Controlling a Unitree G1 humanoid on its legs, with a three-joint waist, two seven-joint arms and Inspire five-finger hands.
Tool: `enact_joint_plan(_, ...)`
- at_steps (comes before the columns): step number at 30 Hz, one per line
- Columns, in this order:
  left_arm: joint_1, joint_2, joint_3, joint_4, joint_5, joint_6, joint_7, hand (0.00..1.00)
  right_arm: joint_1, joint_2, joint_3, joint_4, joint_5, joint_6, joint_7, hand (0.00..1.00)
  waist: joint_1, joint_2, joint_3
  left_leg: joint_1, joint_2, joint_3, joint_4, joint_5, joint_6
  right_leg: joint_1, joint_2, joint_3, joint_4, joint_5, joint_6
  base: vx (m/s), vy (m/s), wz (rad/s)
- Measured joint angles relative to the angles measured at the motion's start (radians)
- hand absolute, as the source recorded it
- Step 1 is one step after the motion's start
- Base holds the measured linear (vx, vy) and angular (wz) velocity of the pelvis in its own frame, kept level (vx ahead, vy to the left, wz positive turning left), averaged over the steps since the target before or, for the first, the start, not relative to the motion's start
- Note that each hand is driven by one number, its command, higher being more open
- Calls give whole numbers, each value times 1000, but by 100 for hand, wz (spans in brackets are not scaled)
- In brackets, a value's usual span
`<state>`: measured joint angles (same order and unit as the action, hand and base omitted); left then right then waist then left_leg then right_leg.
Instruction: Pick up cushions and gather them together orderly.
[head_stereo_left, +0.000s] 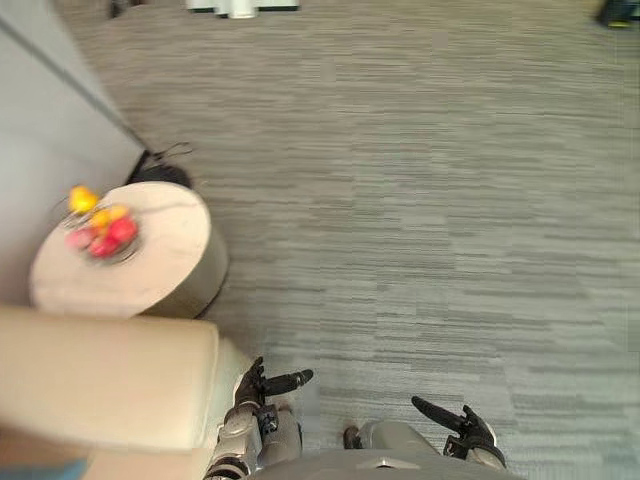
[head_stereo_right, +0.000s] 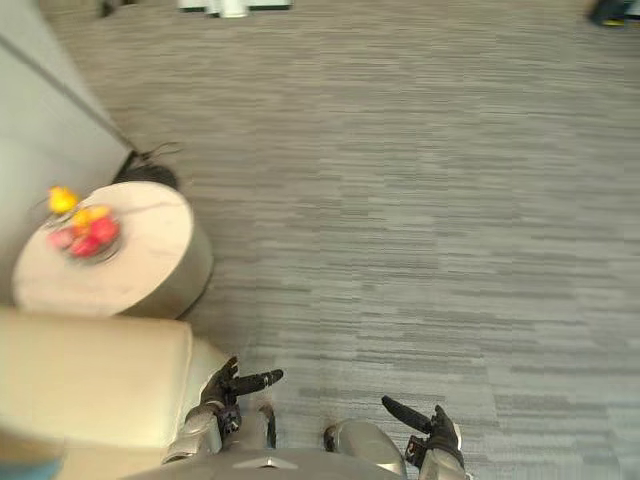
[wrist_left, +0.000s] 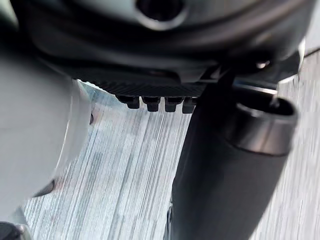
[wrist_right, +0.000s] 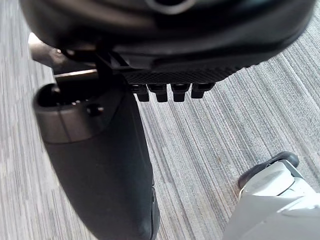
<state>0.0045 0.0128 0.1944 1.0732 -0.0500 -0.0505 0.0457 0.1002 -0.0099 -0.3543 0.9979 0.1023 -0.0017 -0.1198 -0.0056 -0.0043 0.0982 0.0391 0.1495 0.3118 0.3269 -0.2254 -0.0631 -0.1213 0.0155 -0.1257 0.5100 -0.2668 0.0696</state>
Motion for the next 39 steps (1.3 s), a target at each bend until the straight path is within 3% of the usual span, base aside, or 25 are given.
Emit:
enact_joint_plan(2,4,14,-26,16,-1,4,-2,100,-22,4,6,20,-2,-2,1,100,3,14,-4,-13,8,31,109,18,18,32,-33,-155,-26,35,-59,144,-18,-86)
enact_joint_plan(3,-4,27,-44,14,-1,3,-6,100,-60,15,13,51,-3,1,-2,100,9,-22,11,-57,-43,23,84,-92,6,39,-81,-173,-28,33,-96,67,-13,-68)
enact_joint_plan(4,-6,31,-54,11,-1,-1,-5,100,-78,14,22,70,-3,1,-4,100,8,-29,12,-46,-86,7,-36,-91,17,37,-102,-178,-26,28,-104,13,-24,-69)
enact_joint_plan(5,-9,29,-98,9,-2,-7,-3,100,-107,-17,24,106,-4,1,-5,100,2,0,23,-22,-113,3,-388,181,63,26,-108,-226,-2,35,-112,-14,38,-90)
enact_joint_plan(6,-10,21,-110,17,-7,-2,0,100,-114,-32,23,98,-11,-1,11,100,11,38,29,-17,-54,41,-348,278,36,-25,-101,-215,114,14,-115,2,59,-89)
enact_joint_plan(7,-1,34,-109,29,-6,8,6,100,-111,-21,25,85,-10,-12,11,100,1,25,29,-25,-50,49,-312,274,36,-20,-107,-231,9,3,-122,42,24,-72)
enact_joint_plan(8,-4,52,-111,29,-5,10,4,100,-111,-12,25,77,-10,-17,10,100,2,3,41,-27,-53,61,-274,259,32,-10,-120,-229,-81,48,-106,54,-67,-44)
enact_joint_plan(9,-7,69,-112,27,2,8,-1,100,-111,-6,24,78,-9,-20,9,100,0,-12,58,-42,-35,71,-167,192,13,13,-113,-222,-128,46,-110,61,-187,-54)
enact_joint_plan(10,-11,67,-107,26,3,11,0,100,-105,-9,21,79,-6,-22,7,100,0,3,64,-81,21,70,-33,126,1,41,-76,-206,-165,45,-112,31,-214,-79)
enact_joint_plan(11,-6,64,-87,6,1,13,-1,100,-88,-10,25,73,4,-22,2,100,5,13,70,-160,102,56,215,78,19,81,-29,-169,-209,34,-130,29,-202,-71)
enact_joint_plan(13,9,68,-67,-30,6,0,4,100,-68,-17,43,62,19,-13,-2,100,20,28,83,-253,165,-25,472,56,32,127,17,-98,-212,8,-171,103,-79,-116)
enact_joint_plan(14,12,49,-50,-41,0,-5,4,100,-62,-29,40,58,26,-10,-13,100,22,37,89,-279,142,-83,517,-4,5,155,28,-46,-211,-1,-186,180,-1,-138)
enact_joint_plan(18,11,24,-50,-69,0,-13,2,100,-53,-30,42,58,26,-10,-23,100,46,34,90,-332,-9,-197,253,-15,-11,186,28,123,-230,-9,-192,240,80,-139)
enact_joint_plan(20,11,18,-37,-69,0,-15,0,100,-51,-27,42,59,29,-7,-23,100,58,39,87,-329,-80,-305,11,71,-40,204,37,245,-261,-21,-173,295,164,-169)
enact_joint_plan(22,18,15,-25,-66,0,-14,0,100,-50,-21,43,60,29,-6,-22,100,63,38,74,-302,-100,-332,4,135,-23,217,34,309,-266,-34,-153,360,172,-123)
enact_joint_plan(25,20,36,-22,-67,2,-11,-3,100,-34,6,40,57,27,-2,-23,100,63,-16,44,-288,-123,-261,83,63,17,204,-14,373,-188,-78,-93,514,159,-95)
enact_joint_plan(27,31,40,-25,-65,3,-2,-1,100,-22,10,39,45,15,-2,-15,100,69,-28,39,-188,-138,-176,83,-4,42,121,-38,353,98,-97,5,481,131,-97)
enact_joint_plan(29,32,42,-35,-65,3,-1,0,100,-23,11,39,27,13,-4,-9,100,67,-32,42,-136,-148,-147,81,-31,59,29,-57,312,330,-43,136,367,59,-55)
enact_joint_plan(30,31,47,-73,-64,3,0,4,100,-34,3,37,15,10,-4,-1,100,50,-22,51,-66,-147,-138,75,-59,75,-63,-106,224,553,3,172,397,1,-34)
enact_joint_plan(33,26,38,-109,-55,1,0,8,100,-50,-9,23,-4,-5,-12,6,100,44,18,63,85,-94,-109,-19,-68,76,-170,-185,-3,598,-54,14,494,-74,-40)
enact_joint_plan(34,26,38,-110,-52,0,-1,10,100,-60,-14,24,-3,-15,-18,6,100,43,22,66,131,-72,-97,-62,-68,75,-197,-191,-56,537,-68,-10,563,-209,-36)
enact_joint_plan(36,25,47,-112,-36,0,-2,12,100,-80,-15,26,3,-26,-21,6,100,34,12,72,191,-37,-81,-108,-67,74,-271,-193,-117,320,-61,-15,535,-287,-28)
enact_joint_plan(37,32,72,-135,-10,0,-2,8,100,-86,-25,37,24,-26,-21,7,100,23,-13,68,225,-42,-83,-125,-71,44,-283,-179,-118,114,99,-107,719,-475,-54)
enact_joint_plan(38,15,55,-141,14,3,7,11,100,-105,-62,36,44,-42,-19,3,100,29,43,62,223,5,-114,-107,-47,17,-282,-118,-120,121,66,-126,620,-418,-59)
enact_joint_plan(39,11,48,-139,14,3,7,12,100,-112,-72,29,50,-44,-19,2,100,26,52,66,222,14,-132,-82,-24,-5,-279,-105,-117,128,41,-137,609,-430,-57)
